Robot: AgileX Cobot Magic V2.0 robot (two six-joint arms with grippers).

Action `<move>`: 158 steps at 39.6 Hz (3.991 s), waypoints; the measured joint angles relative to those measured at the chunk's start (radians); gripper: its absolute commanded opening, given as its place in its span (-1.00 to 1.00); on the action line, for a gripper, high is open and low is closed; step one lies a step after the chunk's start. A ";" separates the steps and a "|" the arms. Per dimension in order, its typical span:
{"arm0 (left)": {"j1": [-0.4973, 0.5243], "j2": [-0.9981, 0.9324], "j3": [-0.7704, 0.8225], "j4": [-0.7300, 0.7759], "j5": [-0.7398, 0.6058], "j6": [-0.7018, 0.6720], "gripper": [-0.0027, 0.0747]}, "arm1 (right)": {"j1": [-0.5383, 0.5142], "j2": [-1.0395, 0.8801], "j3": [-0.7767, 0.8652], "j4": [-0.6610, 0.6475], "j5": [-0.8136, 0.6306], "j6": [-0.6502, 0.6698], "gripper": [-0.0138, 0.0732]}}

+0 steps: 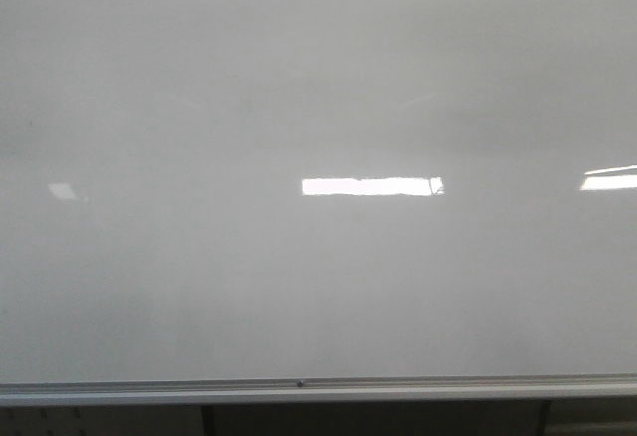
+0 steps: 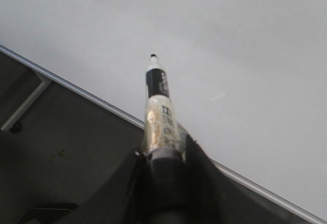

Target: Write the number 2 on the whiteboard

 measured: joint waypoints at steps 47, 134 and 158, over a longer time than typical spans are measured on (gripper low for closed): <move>0.000 0.000 0.001 0.000 -0.009 -0.002 0.26 | 0.000 0.295 0.057 0.011 -0.517 0.000 -0.51; 0.000 0.000 0.001 0.000 -0.013 -0.002 0.26 | -0.086 0.647 0.057 0.035 -0.641 -0.064 -0.51; 0.000 0.000 0.001 0.000 -0.013 -0.002 0.26 | -0.175 0.685 0.057 0.018 -0.594 -0.067 -0.51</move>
